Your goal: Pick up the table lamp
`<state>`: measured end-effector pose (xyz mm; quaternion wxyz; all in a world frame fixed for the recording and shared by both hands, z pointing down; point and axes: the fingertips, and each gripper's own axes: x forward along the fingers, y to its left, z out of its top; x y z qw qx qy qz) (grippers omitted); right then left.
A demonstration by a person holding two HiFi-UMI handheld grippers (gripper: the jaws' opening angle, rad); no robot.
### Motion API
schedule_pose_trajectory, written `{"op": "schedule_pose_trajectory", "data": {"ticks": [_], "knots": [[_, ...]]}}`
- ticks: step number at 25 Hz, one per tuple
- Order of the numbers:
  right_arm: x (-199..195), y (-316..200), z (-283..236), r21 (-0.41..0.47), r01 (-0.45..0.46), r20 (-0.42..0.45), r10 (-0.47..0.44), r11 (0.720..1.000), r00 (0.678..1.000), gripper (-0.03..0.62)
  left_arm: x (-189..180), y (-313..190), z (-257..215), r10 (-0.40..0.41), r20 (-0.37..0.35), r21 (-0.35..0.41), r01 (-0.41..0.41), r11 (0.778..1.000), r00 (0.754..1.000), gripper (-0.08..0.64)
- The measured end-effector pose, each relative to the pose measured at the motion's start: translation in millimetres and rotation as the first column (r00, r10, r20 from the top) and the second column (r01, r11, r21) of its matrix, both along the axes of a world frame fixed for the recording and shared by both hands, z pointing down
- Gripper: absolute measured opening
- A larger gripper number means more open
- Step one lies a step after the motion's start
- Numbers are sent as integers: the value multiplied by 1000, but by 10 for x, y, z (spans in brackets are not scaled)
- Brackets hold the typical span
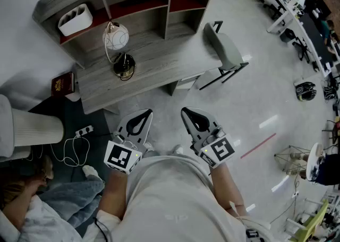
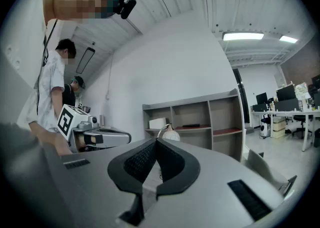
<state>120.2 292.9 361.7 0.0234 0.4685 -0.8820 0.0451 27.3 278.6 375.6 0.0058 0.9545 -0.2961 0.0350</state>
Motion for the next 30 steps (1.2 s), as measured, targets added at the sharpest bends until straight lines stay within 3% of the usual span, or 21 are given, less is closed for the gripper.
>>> {"op": "schedule_pose_trajectory", "data": {"ticks": [12,24,30], "knots": [[-278,-192,45,-20,-6,-17,5,1000,1000,29,-310,-207,49,-22,-11,-15,22,1000,1000,14],[-776,-643,294,-111,-65,23,68,992,997,29,-1079,-631,237,-44,-26,-56,42,998,999,14],[-865,-850,429,-149,-76,23,81,986,996,29,-1255,-874,409,-63,-27,-105,60,993,998,14]]}}
